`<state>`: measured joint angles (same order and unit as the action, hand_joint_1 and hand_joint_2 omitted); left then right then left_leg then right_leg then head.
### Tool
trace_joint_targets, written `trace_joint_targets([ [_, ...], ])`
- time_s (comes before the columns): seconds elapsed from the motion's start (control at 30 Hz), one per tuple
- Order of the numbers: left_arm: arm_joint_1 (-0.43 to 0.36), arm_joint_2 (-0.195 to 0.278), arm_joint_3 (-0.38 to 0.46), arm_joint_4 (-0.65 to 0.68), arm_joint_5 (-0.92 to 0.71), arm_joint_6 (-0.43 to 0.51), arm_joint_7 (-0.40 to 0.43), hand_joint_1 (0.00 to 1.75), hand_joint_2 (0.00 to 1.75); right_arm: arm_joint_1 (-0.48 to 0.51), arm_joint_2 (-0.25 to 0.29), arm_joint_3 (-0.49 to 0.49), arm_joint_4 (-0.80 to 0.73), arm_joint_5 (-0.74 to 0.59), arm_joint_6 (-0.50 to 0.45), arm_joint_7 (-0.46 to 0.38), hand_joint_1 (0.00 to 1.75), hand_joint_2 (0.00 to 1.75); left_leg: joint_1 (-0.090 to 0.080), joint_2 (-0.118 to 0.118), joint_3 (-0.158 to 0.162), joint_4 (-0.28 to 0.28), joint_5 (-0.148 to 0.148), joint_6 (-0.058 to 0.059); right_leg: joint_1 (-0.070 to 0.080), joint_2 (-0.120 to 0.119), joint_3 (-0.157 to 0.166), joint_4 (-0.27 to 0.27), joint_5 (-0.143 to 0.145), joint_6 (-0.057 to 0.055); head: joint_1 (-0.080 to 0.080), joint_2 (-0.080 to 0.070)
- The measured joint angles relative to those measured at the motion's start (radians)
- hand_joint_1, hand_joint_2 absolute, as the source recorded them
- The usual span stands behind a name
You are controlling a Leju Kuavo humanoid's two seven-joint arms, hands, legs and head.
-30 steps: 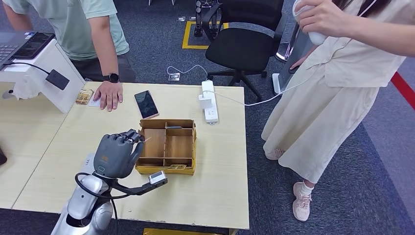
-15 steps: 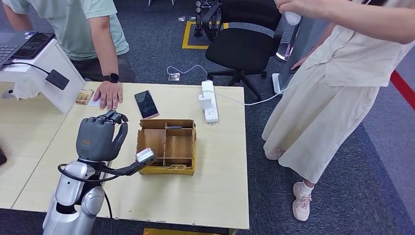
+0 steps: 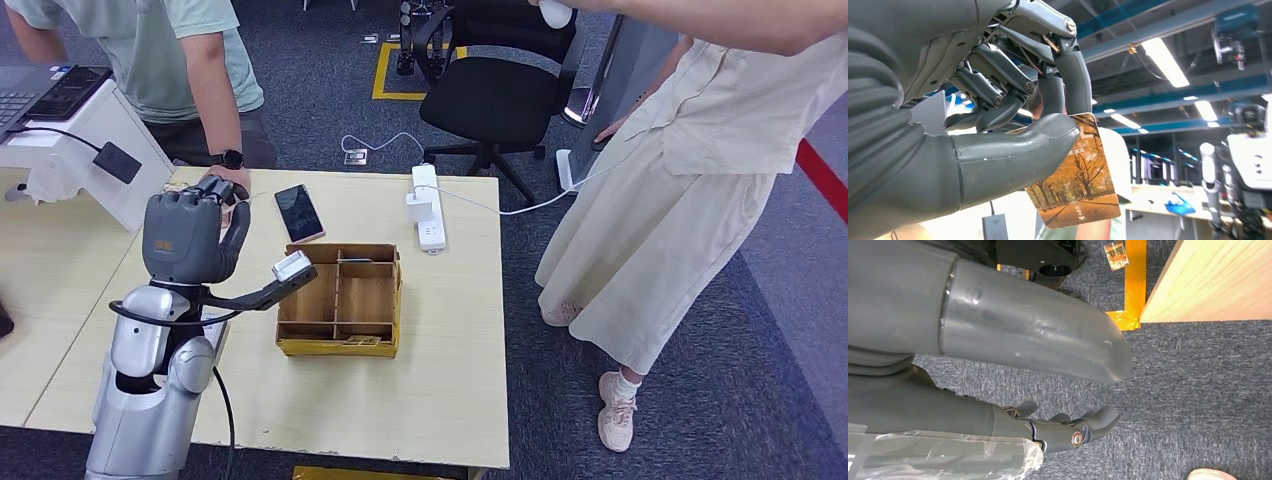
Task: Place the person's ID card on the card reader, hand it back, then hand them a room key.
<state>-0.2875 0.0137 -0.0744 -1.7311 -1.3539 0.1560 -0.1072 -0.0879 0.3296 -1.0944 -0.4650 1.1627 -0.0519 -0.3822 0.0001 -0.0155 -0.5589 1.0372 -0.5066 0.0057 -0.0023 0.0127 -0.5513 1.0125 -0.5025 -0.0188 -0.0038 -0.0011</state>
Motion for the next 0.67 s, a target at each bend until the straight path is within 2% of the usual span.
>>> trace_joint_targets([
  [0.27,-0.058,-0.02,0.003,0.038,-0.009,-0.008,0.01,1.75,1.75,-0.005,0.003,0.003,0.006,0.005,0.0,0.001,0.0,0.0,0.0,0.0,0.0,0.0,0.0,0.0,0.0,0.0,0.0,0.0,0.0,0.0,0.0,0.0],
  [0.67,-0.063,-0.023,0.004,0.053,-0.01,-0.008,0.01,1.75,1.75,-0.005,0.003,0.004,0.008,0.006,0.0,0.001,0.0,0.0,0.0,0.0,0.0,0.0,0.0,0.0,0.0,0.0,0.0,0.0,0.0,0.0,0.0,0.0],
])
